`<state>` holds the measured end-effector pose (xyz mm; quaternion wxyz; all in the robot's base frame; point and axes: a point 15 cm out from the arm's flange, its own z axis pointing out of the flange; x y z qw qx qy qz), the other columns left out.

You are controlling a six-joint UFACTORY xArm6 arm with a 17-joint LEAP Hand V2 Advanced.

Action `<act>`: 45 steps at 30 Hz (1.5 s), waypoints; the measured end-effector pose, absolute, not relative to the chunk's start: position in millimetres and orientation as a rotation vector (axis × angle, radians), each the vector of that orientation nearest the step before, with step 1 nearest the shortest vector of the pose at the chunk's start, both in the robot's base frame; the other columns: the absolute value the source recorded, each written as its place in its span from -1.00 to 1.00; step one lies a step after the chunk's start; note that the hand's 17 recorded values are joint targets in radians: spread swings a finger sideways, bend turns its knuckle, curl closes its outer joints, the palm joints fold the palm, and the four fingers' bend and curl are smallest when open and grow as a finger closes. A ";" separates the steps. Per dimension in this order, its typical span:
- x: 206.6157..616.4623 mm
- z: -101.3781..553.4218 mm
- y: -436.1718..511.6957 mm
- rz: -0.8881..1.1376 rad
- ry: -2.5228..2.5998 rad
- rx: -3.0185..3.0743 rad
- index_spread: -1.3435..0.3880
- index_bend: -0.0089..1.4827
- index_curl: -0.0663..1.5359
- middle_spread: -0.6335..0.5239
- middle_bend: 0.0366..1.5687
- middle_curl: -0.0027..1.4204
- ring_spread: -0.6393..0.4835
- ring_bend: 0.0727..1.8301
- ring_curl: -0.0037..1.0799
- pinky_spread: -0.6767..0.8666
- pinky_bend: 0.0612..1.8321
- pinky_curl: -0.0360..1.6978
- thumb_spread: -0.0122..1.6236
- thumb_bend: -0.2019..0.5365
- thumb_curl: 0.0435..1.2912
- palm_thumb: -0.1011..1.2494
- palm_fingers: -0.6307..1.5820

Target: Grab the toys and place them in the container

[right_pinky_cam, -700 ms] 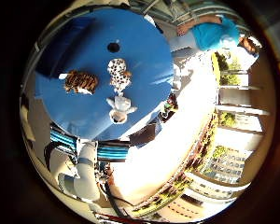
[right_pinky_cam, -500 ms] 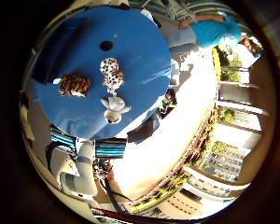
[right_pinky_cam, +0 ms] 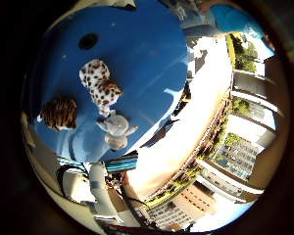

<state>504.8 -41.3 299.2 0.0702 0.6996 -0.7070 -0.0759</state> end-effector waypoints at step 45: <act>486.9 205.2 -81.4 -0.416 -2.084 1.860 -0.19 -0.35 -0.75 -0.27 0.29 0.35 0.07 0.42 0.44 0.35 0.14 -0.25 0.30 -0.47 -0.21 0.52 0.37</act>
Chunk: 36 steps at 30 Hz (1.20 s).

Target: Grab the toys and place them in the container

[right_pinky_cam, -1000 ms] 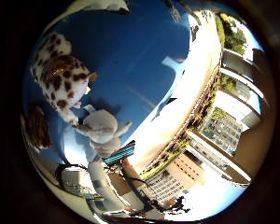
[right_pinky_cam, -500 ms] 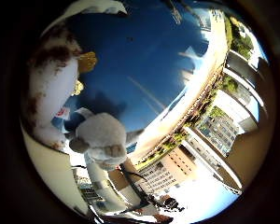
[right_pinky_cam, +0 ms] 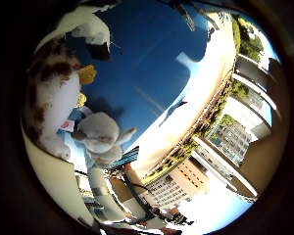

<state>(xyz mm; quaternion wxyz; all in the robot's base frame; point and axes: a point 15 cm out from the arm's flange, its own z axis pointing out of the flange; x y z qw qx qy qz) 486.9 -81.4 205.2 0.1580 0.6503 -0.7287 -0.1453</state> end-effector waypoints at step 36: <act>456.7 353.5 268.5 -0.263 -1.747 2.696 -0.55 0.41 -0.77 -0.27 0.48 0.53 0.06 0.56 0.42 0.23 0.31 0.19 0.46 -0.53 0.04 0.38 0.26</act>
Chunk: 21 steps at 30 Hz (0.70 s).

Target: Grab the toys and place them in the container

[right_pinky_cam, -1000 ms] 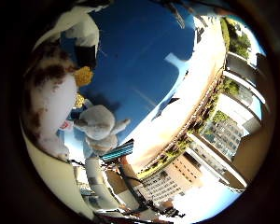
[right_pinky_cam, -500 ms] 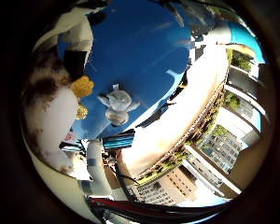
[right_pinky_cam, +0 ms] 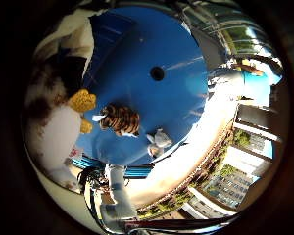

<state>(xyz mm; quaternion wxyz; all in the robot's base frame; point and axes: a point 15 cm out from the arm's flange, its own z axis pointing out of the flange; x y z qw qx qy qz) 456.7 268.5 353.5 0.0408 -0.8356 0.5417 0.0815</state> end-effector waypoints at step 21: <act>488.4 292.1 302.4 0.242 1.618 -2.564 0.07 -0.53 -0.75 0.26 -0.85 -0.38 0.67 -0.45 -0.40 0.52 -0.18 -0.17 0.33 -0.56 -0.24 0.19 -0.54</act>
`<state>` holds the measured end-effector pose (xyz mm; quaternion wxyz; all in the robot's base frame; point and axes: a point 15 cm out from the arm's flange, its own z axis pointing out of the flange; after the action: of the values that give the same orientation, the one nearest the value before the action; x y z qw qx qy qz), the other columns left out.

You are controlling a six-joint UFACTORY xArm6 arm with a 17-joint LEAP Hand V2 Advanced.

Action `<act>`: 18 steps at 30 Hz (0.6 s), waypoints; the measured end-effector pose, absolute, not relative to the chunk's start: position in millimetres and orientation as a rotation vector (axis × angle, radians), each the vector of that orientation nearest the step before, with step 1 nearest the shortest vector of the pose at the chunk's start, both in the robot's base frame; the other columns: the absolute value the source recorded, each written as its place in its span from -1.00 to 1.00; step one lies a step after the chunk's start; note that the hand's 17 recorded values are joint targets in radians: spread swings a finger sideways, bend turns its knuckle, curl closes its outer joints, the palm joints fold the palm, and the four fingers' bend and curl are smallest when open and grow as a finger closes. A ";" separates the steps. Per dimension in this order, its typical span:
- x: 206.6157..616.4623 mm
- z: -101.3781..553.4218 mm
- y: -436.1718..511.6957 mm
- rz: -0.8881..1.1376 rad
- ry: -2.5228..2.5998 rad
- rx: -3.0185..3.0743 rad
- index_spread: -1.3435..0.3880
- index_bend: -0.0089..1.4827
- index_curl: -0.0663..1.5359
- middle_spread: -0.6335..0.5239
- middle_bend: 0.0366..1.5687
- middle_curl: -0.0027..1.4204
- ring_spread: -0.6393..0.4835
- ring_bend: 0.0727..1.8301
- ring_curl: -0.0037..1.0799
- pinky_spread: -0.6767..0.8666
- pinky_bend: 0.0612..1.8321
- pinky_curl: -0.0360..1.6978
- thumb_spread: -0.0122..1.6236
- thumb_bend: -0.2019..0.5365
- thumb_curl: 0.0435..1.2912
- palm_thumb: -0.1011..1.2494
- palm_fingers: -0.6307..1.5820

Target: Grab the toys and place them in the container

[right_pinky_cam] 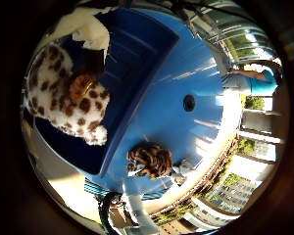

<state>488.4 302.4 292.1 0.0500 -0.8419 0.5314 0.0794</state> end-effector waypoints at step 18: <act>372.6 405.5 30.2 0.270 1.761 -2.749 0.21 -0.79 -0.69 0.34 -0.85 -0.58 0.65 -0.53 -0.42 0.53 -0.30 -0.37 0.36 -0.54 -0.42 0.09 -0.47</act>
<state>372.6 30.2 405.5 -0.0668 -0.8374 0.5363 0.0821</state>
